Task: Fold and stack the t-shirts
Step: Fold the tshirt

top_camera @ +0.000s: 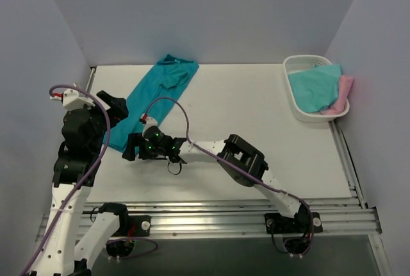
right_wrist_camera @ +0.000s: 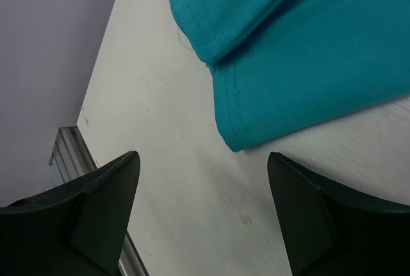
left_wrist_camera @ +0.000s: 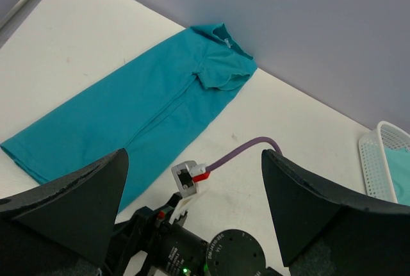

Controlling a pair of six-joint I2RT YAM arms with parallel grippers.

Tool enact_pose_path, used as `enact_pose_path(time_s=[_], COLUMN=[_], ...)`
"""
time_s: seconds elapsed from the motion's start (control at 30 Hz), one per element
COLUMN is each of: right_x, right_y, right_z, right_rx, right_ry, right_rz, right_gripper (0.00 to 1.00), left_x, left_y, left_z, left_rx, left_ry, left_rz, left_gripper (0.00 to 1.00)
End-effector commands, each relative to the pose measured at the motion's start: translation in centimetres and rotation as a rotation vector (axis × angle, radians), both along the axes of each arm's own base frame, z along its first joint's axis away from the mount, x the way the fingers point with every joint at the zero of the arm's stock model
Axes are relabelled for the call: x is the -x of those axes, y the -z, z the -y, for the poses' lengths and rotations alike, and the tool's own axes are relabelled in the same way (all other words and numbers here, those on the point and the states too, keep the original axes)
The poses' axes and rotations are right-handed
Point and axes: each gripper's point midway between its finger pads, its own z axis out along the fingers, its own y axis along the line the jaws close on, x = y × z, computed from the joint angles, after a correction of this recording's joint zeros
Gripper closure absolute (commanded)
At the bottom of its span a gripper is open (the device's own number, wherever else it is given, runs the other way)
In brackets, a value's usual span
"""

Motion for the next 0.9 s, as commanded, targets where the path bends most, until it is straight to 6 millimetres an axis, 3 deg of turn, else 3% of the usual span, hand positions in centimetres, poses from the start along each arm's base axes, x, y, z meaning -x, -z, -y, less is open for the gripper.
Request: enact_pose_path(time_s=[0.0,0.03,0.3,0.4,0.43,0.5,0.53,0.57,0.87], right_x=[0.5,0.7,-0.1,-0.5,-0.6,-0.7,-0.8,-0.9,-1.8], right_y=[0.2,1.4,3.2,4.1,4.3,4.5,4.8,4.9,6.8], right_z=[-2.1,-2.2,-3.2,-2.9,-2.7,-2.4,-1.9,-1.7,1.0], right_rx=[-0.035,-0.02,-0.005,0.008,0.016,0.019,0.023,0.024,0.036], right_ry=[-0.031,-0.035,-0.022,-0.009,-0.004,-0.001,0.004,0.006,0.052], right_rz=[-0.029,-0.041,-0.06,-0.067,-0.069,-0.067,-0.069,-0.072,-0.09], right_gripper=[0.23,0.23,0.25,0.4,0.55,0.74,0.92,0.98,1.0], left_x=[1.4,1.5,2.3,2.6,2.7,3.1,3.2,3.3,3.1], left_y=[-2.1,-2.2,-2.3,-2.2,-2.3,-2.5,-2.5,-2.6,-2.4], left_z=[-0.4,-0.5,-0.5,-0.5,-0.6,-0.7,-0.7,-0.7,-0.4], left_rx=[-0.001,-0.002,-0.023,-0.022,-0.025,-0.025,-0.025,-0.024,-0.016], left_ry=[-0.01,-0.011,0.0,0.003,-0.001,-0.003,-0.003,-0.003,0.01], left_rz=[0.042,0.043,0.023,0.025,0.025,0.034,0.035,0.04,0.046], left_gripper=[0.06,0.06,0.06,0.06,0.06,0.06,0.06,0.06,0.06])
